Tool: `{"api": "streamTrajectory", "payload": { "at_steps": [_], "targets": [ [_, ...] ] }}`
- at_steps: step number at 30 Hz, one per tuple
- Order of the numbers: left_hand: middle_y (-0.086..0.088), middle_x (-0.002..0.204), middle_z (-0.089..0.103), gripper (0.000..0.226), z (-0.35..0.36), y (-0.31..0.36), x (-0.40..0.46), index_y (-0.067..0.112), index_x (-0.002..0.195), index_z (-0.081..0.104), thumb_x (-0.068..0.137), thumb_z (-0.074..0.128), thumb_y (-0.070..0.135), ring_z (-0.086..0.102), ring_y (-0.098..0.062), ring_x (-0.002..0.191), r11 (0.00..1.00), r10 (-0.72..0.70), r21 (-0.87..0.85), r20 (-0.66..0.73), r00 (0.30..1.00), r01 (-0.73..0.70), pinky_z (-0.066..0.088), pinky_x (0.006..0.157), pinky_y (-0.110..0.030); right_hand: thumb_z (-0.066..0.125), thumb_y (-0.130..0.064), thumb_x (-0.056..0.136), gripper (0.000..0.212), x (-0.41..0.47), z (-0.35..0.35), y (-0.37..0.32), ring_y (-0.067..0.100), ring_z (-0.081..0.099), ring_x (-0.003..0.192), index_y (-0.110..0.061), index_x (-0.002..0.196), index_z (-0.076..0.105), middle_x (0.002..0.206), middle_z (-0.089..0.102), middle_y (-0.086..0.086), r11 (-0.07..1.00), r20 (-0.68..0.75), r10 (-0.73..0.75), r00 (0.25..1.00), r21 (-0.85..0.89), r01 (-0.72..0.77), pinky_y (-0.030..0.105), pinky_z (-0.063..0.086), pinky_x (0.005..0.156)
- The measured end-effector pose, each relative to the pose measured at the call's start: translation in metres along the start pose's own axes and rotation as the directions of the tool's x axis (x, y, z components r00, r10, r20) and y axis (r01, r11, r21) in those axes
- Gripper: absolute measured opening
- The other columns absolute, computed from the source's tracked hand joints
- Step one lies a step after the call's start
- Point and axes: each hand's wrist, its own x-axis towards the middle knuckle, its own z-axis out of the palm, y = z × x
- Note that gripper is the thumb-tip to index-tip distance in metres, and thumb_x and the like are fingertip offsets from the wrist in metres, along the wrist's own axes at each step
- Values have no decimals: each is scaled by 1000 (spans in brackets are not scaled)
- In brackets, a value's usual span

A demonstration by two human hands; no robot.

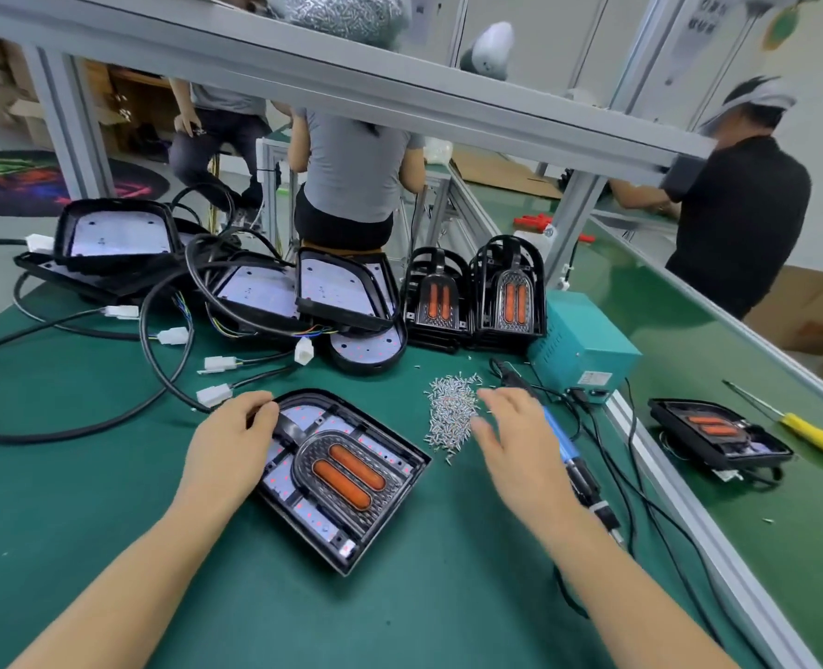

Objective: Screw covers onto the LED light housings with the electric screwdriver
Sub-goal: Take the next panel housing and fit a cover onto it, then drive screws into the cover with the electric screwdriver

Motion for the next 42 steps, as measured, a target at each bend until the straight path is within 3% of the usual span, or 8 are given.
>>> {"api": "streamTrajectory", "payload": {
  "at_steps": [5,8,11,14,18,28,35,42],
  "targets": [
    [-14,101,66,20,-1,13,-8,7,106,67,93,53,14,53,-36,95,961,101,267,-84,991,-75,44,81,-44,53,-15,99,39,21,-6,46,30,44,121,0,135,51,133,50,15,972,6,177,984,-156,-174,35,35,101],
    [-7,105,67,20,-2,41,-9,12,103,70,89,57,19,53,-33,99,904,323,331,-110,940,-272,40,86,-44,54,-18,97,31,24,-7,57,32,45,114,-1,123,54,126,51,15,938,15,251,968,-249,-240,36,38,90],
    [4,90,71,28,13,83,-3,24,86,74,81,48,33,57,-26,94,843,429,301,123,895,-445,39,87,-41,53,-25,98,34,25,-8,59,32,47,113,-5,125,48,127,48,13,915,90,349,933,-245,-319,35,40,84],
    [9,92,71,18,50,109,9,30,87,73,86,55,31,59,-16,96,758,363,394,406,839,-519,28,86,-31,54,-29,98,41,24,-7,60,31,50,112,-9,131,43,129,45,11,914,120,374,920,-219,-343,35,42,81],
    [4,90,72,14,93,115,18,24,84,72,86,60,18,61,-20,90,666,196,498,601,775,-555,27,101,-40,56,-36,95,57,22,-9,64,30,53,110,-17,144,34,131,43,9,901,139,423,895,-172,-399,31,38,75],
    [1,81,67,9,120,108,18,23,77,61,78,68,17,62,-23,89,545,129,590,643,755,-595,26,93,-41,51,-35,95,49,24,-8,70,24,43,94,-12,137,41,127,47,11,873,155,485,861,-26,-488,31,33,76],
    [-1,62,46,25,126,117,17,14,64,37,74,56,0,42,-20,60,524,9,650,641,767,-550,26,102,-46,63,-33,91,44,29,-11,71,23,47,90,-8,123,46,122,51,11,869,183,495,849,-100,-485,29,34,72],
    [-4,83,54,11,130,117,9,10,85,44,84,47,-1,49,-26,82,468,1,623,709,705,-627,37,88,-40,76,-34,81,52,32,-16,68,23,51,87,-9,110,41,103,51,5,849,217,527,822,-84,-522,31,36,64]
  ]
}}
